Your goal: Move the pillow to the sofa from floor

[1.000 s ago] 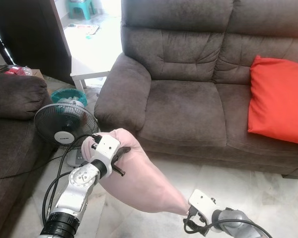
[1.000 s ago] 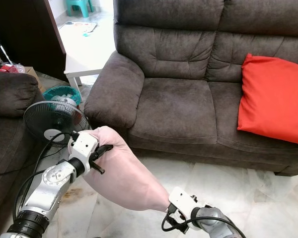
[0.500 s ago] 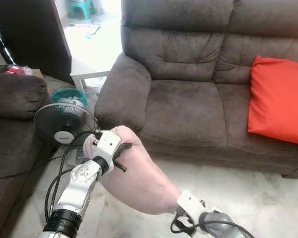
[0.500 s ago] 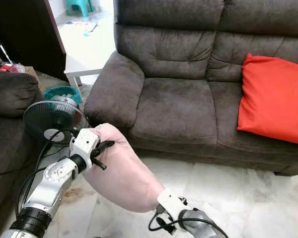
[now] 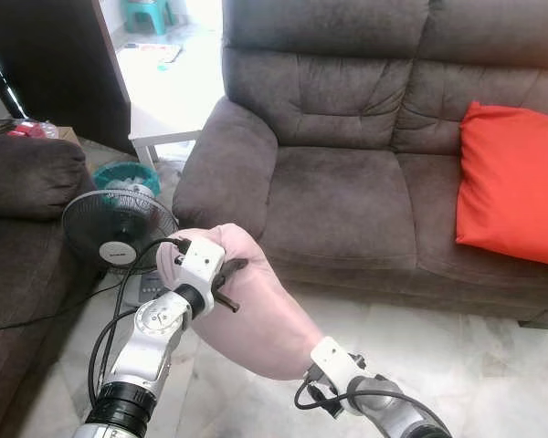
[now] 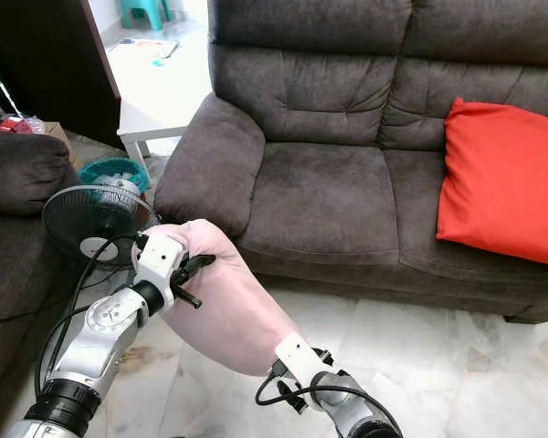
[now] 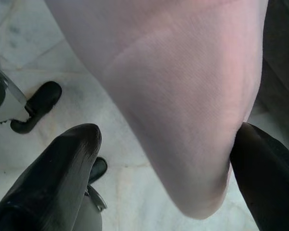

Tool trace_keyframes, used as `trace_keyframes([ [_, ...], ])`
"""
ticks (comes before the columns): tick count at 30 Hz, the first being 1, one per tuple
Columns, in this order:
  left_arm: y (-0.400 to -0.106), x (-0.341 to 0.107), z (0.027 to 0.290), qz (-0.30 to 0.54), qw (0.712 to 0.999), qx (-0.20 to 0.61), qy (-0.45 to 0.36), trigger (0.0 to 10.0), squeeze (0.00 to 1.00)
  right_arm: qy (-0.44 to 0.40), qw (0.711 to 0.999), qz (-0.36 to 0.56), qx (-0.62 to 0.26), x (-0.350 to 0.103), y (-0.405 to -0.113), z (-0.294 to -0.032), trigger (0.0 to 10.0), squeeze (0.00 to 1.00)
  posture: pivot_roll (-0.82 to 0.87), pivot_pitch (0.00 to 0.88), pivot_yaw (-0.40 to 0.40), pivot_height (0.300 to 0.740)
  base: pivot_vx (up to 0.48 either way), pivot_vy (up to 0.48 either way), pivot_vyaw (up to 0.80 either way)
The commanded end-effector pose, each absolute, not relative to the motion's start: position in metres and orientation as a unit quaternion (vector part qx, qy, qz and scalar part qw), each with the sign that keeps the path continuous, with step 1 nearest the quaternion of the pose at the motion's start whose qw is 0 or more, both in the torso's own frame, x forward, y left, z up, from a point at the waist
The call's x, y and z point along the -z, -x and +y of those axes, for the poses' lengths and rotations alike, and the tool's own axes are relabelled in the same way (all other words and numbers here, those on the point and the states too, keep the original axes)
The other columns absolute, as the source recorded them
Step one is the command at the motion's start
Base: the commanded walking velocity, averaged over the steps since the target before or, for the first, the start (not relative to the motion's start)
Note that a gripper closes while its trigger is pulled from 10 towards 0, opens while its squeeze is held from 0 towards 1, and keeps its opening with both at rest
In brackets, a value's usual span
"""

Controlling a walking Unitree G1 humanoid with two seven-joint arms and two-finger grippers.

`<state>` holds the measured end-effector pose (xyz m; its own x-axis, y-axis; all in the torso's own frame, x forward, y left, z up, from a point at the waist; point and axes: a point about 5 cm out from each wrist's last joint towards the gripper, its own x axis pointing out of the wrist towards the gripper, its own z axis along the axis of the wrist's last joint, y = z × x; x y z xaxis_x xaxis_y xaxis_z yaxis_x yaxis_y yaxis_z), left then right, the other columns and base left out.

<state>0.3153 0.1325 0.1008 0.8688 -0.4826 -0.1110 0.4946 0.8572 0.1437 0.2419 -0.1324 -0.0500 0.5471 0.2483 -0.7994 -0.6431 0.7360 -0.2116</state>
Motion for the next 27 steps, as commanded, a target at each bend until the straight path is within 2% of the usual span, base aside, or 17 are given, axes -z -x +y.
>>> trace_keyframes([
  [1,-0.323,-0.128,0.129,-0.025,0.962,0.260,-0.082,10.0,0.00,0.257,0.840,0.402,-0.260,0.050,-0.243,-0.135,10.0,0.00,0.09,0.044,-0.038,0.740,0.000,0.000,0.00],
  [6,-0.323,-0.129,0.128,-0.027,0.961,0.262,-0.080,10.0,0.00,0.274,0.834,0.405,-0.254,0.048,-0.248,-0.137,10.0,0.00,0.09,0.045,-0.039,0.740,0.000,0.000,0.00],
  [10,-0.323,-0.130,0.127,-0.028,0.961,0.262,-0.079,10.0,0.00,0.287,0.829,0.416,-0.239,0.050,-0.245,-0.155,10.0,0.00,0.09,0.046,-0.041,0.740,0.000,0.000,0.00],
  [27,-0.323,-0.130,0.127,-0.029,0.961,0.262,-0.079,10.0,0.00,0.288,0.828,0.419,-0.238,0.052,-0.243,-0.157,10.0,0.00,0.09,0.046,-0.042,0.740,0.000,0.000,0.00],
])
